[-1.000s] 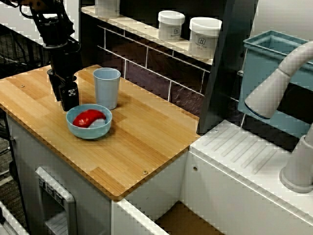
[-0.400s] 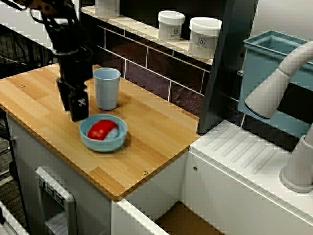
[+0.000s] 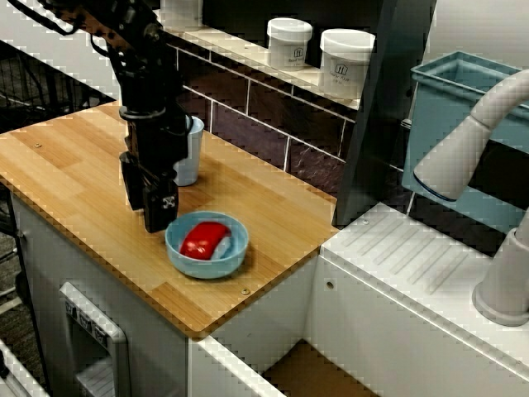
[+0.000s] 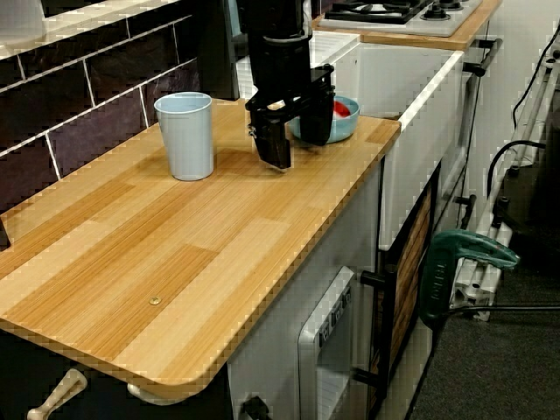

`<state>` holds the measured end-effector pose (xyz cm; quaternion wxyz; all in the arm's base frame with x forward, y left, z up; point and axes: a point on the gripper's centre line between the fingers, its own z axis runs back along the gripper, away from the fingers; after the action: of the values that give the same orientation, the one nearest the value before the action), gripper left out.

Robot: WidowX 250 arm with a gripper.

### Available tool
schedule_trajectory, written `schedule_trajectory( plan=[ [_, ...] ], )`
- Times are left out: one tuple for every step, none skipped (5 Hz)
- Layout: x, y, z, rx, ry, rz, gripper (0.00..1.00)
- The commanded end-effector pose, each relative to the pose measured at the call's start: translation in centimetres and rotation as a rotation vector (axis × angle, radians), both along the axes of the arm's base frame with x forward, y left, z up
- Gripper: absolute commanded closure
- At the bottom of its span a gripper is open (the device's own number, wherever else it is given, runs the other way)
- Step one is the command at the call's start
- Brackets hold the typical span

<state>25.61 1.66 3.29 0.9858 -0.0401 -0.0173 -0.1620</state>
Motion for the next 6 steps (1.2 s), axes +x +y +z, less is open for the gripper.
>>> schedule_trajectory(
  plan=[
    [-0.3, -1.4, 1.4, -0.003, -0.028, -0.015, 0.00],
    [-0.4, -0.7, 1.7, -0.005, -0.037, -0.011, 0.00],
    [0.0, 1.1, 2.8, -0.022, -0.053, -0.015, 0.00],
    [0.3, 2.6, 4.1, -0.042, -0.075, -0.009, 0.00],
    [0.5, 3.2, 5.4, -0.019, -0.103, -0.058, 0.00],
    [0.5, 6.0, 5.6, -0.004, -0.117, -0.049, 0.00]
  ],
)
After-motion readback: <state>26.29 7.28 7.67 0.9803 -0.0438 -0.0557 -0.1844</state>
